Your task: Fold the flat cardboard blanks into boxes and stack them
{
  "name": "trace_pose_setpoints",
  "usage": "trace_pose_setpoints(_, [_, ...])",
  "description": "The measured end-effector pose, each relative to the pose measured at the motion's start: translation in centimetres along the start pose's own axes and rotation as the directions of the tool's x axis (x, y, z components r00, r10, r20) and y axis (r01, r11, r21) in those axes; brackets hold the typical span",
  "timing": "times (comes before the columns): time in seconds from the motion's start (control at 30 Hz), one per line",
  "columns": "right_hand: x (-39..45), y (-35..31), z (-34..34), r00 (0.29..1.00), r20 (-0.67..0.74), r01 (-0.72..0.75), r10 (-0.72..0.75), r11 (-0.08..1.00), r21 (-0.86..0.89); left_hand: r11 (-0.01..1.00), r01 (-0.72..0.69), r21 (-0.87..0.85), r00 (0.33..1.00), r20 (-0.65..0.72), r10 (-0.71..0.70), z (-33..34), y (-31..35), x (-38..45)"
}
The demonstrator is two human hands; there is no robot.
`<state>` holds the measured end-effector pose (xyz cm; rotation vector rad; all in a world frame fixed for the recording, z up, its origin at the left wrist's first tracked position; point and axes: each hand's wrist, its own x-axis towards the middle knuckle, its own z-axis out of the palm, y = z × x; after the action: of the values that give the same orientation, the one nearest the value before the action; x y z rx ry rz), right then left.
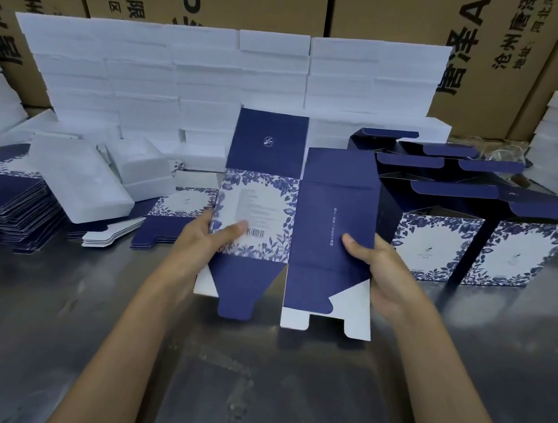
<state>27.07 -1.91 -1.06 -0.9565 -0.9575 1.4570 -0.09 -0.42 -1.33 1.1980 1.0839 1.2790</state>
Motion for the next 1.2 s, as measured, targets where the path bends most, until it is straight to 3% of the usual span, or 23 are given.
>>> trace_pose_setpoints(0.13, [-0.5, -0.2, 0.0, 0.995, 0.077, -0.064, 0.067, 0.997, -0.035, 1.000, 0.027, 0.010, 0.996, -0.087, -0.026, -0.1, 0.1, -0.2])
trace_pose_setpoints(0.3, [-0.4, -0.2, 0.4, 0.999, -0.003, -0.036, 0.036, 0.999, 0.004, 0.998, 0.036, 0.050, 0.998, -0.045, -0.034, 0.2, 0.4, -0.7])
trace_pose_setpoints(0.47, [-0.6, -0.1, 0.3, 0.992, 0.098, -0.068, 0.077, 0.993, -0.091, 0.985, 0.072, 0.156, 0.939, -0.344, -0.015, 0.0, 0.1, 0.3])
trace_pose_setpoints(0.6, [-0.7, -0.2, -1.0, 0.973, 0.182, -0.115, 0.144, 0.980, -0.161, 0.997, 0.038, 0.074, 0.897, -0.442, -0.001, -0.9, -0.3, 1.1])
trace_pose_setpoints(0.7, [-0.6, -0.3, -1.4, 0.976, 0.169, -0.109, 0.139, 0.978, -0.177, 1.000, -0.021, 0.009, 0.914, -0.406, 0.023, -0.9, -1.0, 1.1])
trace_pose_setpoints(0.83, [-0.7, -0.7, -1.1, 0.989, 0.072, -0.125, 0.132, 0.988, -0.085, 0.918, -0.066, 0.390, 0.919, -0.334, 0.208, 0.2, -1.7, 1.1])
trace_pose_setpoints(0.9, [-0.9, -0.9, -1.0, 0.988, 0.085, -0.134, 0.132, 0.991, 0.020, 0.896, -0.135, 0.422, 0.945, -0.217, 0.245, 0.9, -1.2, 0.3])
trace_pose_setpoints(1.0, [-1.0, -1.3, -0.4, 0.983, 0.165, -0.089, 0.080, 0.995, 0.050, 0.900, -0.162, 0.405, 0.986, 0.030, 0.164, 2.2, 0.3, -1.4])
trace_pose_setpoints(1.1, [-0.7, -1.2, 0.1, 0.965, 0.250, -0.084, 0.079, 0.996, 0.007, 0.889, -0.214, 0.405, 0.957, 0.270, 0.107, 2.9, 1.3, -2.1])
trace_pose_setpoints(1.2, [-0.4, -0.7, 0.5, 0.946, 0.320, -0.045, 0.057, 0.998, -0.046, 0.842, -0.270, 0.467, 0.938, 0.327, 0.119, 3.3, 1.9, -2.4])
